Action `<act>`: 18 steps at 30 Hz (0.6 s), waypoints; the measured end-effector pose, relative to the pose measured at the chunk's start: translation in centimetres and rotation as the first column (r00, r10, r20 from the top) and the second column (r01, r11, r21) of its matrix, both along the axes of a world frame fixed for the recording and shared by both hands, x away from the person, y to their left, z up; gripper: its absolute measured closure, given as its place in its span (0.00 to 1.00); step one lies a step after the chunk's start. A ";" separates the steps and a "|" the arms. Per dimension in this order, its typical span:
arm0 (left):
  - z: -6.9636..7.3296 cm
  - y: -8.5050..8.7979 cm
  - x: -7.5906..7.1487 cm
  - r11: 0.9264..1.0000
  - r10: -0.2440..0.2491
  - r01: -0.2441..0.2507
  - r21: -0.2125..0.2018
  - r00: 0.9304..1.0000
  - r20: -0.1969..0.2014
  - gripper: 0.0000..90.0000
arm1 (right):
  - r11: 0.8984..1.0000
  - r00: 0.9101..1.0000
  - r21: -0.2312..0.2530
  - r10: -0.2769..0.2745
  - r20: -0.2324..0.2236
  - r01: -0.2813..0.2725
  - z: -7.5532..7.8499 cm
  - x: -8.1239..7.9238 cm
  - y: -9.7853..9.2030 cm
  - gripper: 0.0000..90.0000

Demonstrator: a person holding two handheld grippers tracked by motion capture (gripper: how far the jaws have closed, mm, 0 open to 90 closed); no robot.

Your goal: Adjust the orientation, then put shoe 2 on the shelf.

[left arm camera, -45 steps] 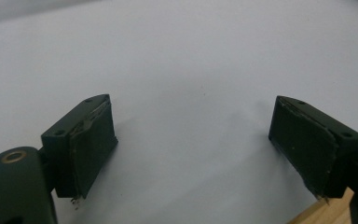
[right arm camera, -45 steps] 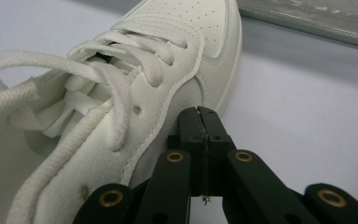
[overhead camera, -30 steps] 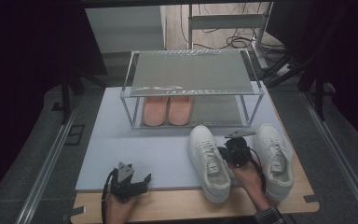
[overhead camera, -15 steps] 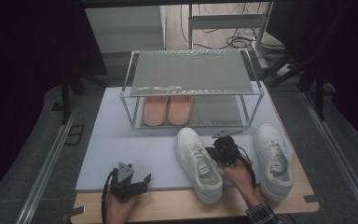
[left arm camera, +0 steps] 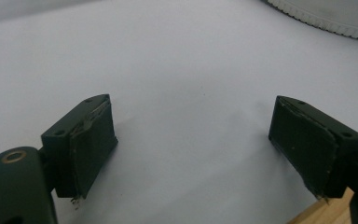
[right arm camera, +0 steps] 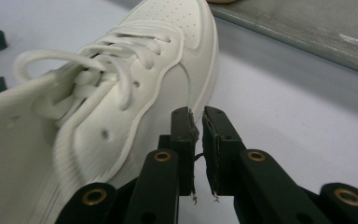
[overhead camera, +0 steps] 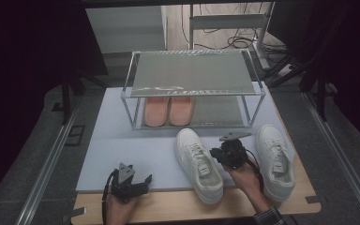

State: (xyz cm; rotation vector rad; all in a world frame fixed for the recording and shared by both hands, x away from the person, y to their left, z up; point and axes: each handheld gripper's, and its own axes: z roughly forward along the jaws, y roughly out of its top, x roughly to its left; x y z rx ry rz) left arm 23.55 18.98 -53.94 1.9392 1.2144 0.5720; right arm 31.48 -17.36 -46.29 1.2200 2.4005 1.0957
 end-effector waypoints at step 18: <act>0.0 0.0 0.0 1.000 -0.001 0.001 0.001 1.000 -0.001 0.16 | 0.998 0.999 0.048 0.049 0.020 -0.050 2.7 -3.9 -1.9 0.86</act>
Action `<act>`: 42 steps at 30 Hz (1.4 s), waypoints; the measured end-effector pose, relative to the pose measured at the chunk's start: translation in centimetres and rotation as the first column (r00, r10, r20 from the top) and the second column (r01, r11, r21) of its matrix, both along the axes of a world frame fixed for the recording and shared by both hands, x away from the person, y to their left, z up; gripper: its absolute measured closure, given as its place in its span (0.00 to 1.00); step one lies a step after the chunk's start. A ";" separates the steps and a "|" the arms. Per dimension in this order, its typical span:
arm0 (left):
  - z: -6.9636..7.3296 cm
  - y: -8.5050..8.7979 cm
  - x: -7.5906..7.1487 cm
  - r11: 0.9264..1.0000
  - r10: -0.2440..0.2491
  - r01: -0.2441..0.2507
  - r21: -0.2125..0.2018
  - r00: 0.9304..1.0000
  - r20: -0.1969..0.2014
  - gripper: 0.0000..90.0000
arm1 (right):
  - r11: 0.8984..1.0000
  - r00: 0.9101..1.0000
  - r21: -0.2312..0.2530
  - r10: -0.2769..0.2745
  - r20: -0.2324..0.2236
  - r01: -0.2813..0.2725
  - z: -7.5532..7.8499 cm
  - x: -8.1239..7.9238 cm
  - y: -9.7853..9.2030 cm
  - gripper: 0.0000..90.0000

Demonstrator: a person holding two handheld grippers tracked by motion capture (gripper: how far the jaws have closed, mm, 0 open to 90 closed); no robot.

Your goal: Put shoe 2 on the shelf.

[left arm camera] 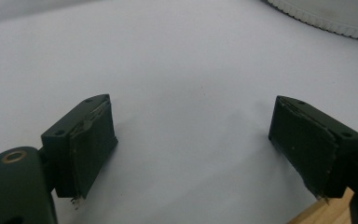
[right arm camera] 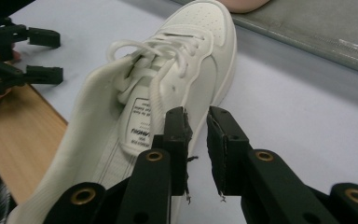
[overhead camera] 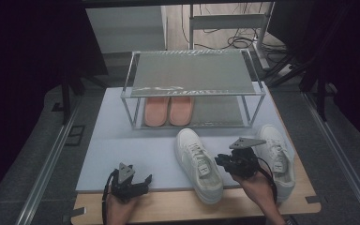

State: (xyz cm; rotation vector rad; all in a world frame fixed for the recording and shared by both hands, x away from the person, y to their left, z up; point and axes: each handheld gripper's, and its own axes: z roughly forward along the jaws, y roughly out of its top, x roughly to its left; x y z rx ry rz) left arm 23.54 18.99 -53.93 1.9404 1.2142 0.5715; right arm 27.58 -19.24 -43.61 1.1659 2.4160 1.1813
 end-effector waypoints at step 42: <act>0.0 0.0 0.0 1.000 -0.002 0.002 0.003 1.000 0.001 0.16 | 0.999 0.993 0.034 0.004 -0.122 0.000 -1.2 1.3 1.7 0.87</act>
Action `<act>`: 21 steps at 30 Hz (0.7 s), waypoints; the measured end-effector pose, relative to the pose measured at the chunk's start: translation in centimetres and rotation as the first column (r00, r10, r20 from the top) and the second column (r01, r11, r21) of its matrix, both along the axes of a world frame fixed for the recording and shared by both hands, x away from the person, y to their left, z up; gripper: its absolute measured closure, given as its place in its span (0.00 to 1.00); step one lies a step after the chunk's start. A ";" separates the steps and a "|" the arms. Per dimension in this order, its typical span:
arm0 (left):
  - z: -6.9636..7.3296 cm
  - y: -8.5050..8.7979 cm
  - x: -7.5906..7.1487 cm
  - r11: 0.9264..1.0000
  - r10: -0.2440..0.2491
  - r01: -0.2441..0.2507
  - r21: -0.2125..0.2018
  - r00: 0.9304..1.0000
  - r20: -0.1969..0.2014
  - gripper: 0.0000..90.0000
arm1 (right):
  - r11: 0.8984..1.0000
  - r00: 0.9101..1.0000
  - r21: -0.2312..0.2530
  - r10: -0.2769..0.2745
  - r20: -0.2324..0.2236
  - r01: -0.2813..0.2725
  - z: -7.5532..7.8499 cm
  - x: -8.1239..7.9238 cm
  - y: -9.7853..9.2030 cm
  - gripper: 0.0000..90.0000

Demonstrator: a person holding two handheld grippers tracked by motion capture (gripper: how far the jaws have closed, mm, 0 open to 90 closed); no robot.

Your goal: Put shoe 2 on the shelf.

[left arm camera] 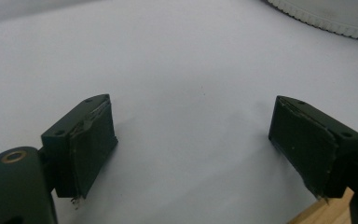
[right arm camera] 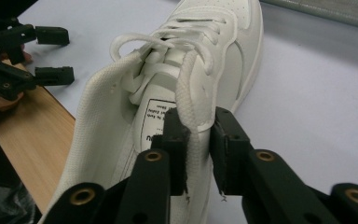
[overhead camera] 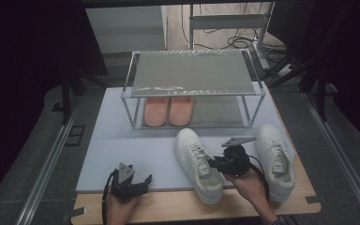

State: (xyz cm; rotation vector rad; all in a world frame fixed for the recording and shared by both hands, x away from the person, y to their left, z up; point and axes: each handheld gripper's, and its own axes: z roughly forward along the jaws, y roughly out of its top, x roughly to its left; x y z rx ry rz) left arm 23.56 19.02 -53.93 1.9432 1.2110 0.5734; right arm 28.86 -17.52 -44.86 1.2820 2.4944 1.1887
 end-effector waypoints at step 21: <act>0.0 0.0 0.0 1.000 0.002 -0.002 -0.002 1.000 -0.002 0.16 | 0.963 0.983 0.257 -0.032 -0.182 0.079 -0.1 1.3 -2.1 0.91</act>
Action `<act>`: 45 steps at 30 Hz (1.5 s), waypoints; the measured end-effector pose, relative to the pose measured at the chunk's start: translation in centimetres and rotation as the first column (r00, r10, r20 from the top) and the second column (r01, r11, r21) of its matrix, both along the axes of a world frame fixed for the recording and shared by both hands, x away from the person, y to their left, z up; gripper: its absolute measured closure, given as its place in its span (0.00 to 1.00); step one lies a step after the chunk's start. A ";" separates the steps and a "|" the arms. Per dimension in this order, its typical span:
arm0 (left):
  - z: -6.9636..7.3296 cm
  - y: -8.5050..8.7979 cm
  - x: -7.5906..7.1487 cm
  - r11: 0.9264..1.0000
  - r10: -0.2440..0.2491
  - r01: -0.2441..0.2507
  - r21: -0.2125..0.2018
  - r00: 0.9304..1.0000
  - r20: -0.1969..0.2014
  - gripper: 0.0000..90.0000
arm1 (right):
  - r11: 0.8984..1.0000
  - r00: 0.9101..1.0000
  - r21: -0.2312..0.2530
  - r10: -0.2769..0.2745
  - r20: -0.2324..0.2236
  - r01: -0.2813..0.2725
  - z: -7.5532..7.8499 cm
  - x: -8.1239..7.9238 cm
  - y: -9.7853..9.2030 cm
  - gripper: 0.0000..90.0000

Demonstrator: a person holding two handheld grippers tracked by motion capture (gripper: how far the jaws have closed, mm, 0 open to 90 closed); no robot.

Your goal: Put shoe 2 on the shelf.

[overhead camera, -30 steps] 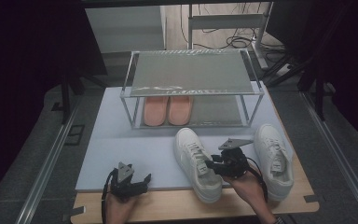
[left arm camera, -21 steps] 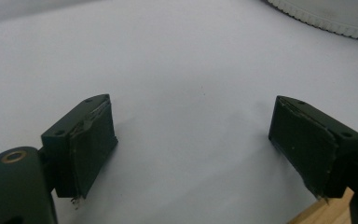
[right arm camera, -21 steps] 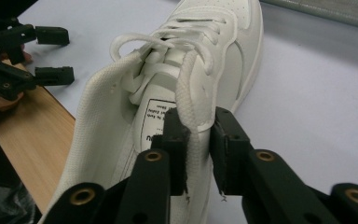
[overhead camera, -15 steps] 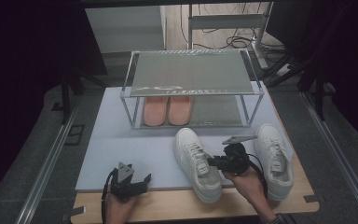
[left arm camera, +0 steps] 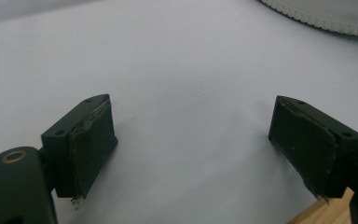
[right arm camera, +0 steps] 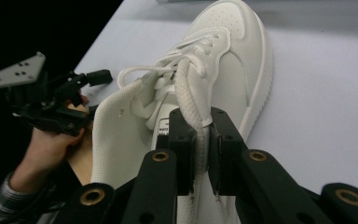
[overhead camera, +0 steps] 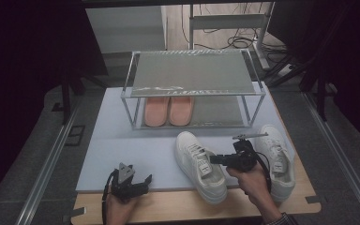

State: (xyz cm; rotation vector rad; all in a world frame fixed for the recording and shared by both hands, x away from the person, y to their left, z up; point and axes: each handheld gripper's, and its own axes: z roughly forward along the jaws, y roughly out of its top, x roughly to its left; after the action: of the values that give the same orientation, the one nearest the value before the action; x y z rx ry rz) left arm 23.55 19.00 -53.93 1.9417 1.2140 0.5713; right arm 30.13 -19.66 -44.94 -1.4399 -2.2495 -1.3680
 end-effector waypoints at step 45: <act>0.0 0.0 0.0 1.000 -0.001 0.001 0.001 1.000 0.004 0.16 | 0.963 0.999 0.267 -0.024 -0.025 0.030 5.9 1.8 -1.2 0.91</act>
State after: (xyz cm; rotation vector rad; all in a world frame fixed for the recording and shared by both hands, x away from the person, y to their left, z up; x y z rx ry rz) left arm 23.57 19.02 -53.94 1.9411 1.2106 0.5745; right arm 31.88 -20.88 -39.00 -1.3890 -1.9465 -1.5838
